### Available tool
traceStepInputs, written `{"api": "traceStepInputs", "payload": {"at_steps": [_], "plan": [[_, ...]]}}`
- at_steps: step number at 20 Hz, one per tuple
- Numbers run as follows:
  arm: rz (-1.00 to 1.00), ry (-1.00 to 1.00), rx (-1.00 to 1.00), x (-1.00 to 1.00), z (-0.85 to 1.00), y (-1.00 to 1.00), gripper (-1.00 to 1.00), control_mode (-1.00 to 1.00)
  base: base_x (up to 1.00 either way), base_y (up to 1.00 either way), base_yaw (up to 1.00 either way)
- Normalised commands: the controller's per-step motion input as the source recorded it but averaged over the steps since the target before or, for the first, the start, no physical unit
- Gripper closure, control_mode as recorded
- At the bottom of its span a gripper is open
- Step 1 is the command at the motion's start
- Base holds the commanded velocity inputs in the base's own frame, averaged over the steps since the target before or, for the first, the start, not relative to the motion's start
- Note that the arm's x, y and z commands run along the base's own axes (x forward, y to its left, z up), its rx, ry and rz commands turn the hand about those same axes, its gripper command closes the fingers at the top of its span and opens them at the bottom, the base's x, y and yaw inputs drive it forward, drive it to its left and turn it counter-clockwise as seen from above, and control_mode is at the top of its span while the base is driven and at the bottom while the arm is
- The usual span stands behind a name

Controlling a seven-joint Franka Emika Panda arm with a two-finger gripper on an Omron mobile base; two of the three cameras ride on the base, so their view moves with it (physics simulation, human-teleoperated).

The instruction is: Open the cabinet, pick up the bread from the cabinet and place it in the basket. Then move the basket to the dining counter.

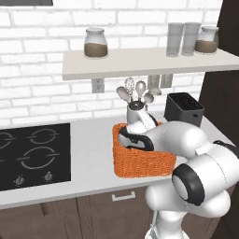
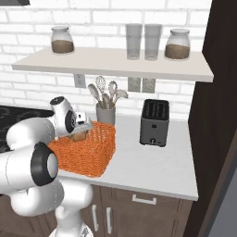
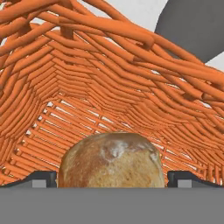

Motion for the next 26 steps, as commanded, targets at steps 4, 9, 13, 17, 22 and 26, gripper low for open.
{"api": "traceStepInputs", "payload": {"at_steps": [4, 9, 13, 17, 22, 26], "plan": [[0.02, 0.11, 0.12, -0.13, 0.16, 0.0, -1.0, -1.0, 0.0, 0.0, 0.0], [0.05, 0.24, 0.01, 0.02, 0.06, 0.03, -1.0, -1.0, 0.0, 0.0, 0.0], [0.15, 0.28, -0.24, 0.14, -0.54, 0.28, -1.0, -1.0, 0.0, 0.0, 0.0], [0.23, 0.1, -0.26, 0.0, -0.25, 0.16, -1.0, -1.0, 0.0, 0.0, 0.0], [0.26, 0.0, -0.11, 0.0, -0.1, 0.18, -1.0, -1.0, 0.0, 0.0, 0.0], [0.2, 0.0, 0.0, 0.0, 0.0, 0.18, -1.0, -1.0, 0.0, 0.0, 0.0]]}}
